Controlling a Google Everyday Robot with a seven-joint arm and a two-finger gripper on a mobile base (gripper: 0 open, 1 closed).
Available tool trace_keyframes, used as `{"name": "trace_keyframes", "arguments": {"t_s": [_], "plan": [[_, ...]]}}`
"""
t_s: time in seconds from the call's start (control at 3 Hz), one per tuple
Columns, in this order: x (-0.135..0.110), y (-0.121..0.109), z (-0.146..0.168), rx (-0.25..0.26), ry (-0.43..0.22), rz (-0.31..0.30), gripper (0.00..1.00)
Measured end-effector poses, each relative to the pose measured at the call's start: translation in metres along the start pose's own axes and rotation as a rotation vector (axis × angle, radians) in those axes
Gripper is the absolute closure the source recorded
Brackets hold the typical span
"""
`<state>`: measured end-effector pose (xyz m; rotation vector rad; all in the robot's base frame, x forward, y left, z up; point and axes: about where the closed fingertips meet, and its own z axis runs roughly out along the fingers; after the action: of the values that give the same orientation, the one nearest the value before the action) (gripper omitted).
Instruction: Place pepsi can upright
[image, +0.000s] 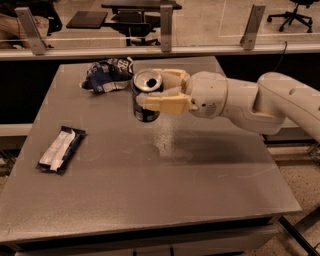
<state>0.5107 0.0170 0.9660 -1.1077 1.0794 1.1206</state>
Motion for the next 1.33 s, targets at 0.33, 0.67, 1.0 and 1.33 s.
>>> {"name": "trace_keyframes", "arguments": {"t_s": [0.33,0.67,1.0,1.33], "plan": [[0.002,-0.006,0.001,0.179,0.028,0.081,1.00],[0.008,-0.013,-0.004,0.320,0.047,0.168,1.00],[0.014,-0.016,-0.010,0.410,0.062,0.240,1.00],[0.020,-0.015,-0.018,0.469,0.063,0.288,1.00]]}}
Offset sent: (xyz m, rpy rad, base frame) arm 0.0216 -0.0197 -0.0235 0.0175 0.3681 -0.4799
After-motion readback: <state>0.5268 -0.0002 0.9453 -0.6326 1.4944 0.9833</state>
